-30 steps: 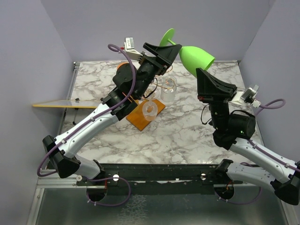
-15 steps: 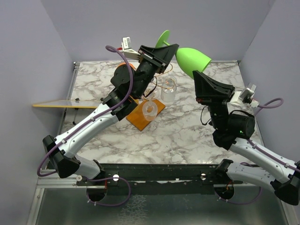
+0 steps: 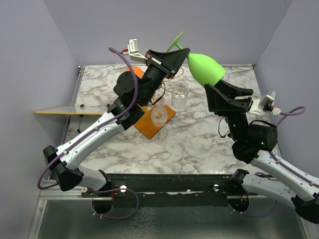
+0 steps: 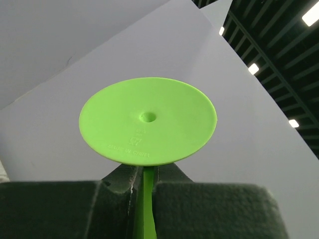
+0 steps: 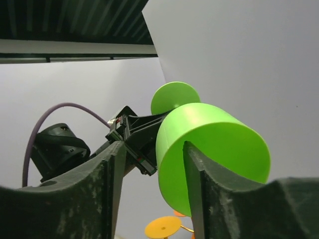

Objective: Place the wine glass upside down on the wine glass rack

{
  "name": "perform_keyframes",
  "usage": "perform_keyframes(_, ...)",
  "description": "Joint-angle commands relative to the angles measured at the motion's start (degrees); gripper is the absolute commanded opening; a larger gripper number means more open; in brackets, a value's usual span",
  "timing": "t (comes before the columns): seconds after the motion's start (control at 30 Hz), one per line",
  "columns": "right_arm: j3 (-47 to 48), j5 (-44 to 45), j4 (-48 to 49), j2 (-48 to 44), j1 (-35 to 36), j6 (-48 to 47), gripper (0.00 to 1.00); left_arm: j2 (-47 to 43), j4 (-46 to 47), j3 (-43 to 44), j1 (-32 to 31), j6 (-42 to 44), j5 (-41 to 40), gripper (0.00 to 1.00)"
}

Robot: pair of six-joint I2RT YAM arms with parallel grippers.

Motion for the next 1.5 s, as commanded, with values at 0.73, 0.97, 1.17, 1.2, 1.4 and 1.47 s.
perform_keyframes(0.73, 26.9, 12.2, -49.6, -3.4, 0.1, -3.9, 0.66, 4.4, 3.0, 8.5, -0.4, 48.6, 36.3, 0.0)
perform_keyframes(0.97, 28.3, 0.5, -51.7, -2.2, 0.1, -3.8, 0.69, 0.8, 3.0, 4.0, -0.4, 59.6, 45.3, 0.0)
perform_keyframes(1.17, 25.9, -11.1, -48.8, -4.5, 0.1, -3.8, 0.7, -0.1, 3.0, 2.1, -0.4, 63.9, 43.2, 0.0)
perform_keyframes(1.2, 25.5, -12.6, -48.1, -4.9, 0.1, -3.9, 0.7, -0.1, 3.0, 2.0, -0.5, 64.3, 43.1, 0.0)
perform_keyframes(1.4, 26.3, -9.6, -47.4, -4.6, 0.1, 1.9, 0.7, -0.1, 3.0, 1.4, -0.6, 67.1, 45.1, 0.0)
perform_keyframes(1.47, 26.3, -4.6, -47.7, -4.1, 0.1, 6.9, 0.67, -0.1, 3.1, 1.4, -0.6, 67.8, 46.0, 0.0)
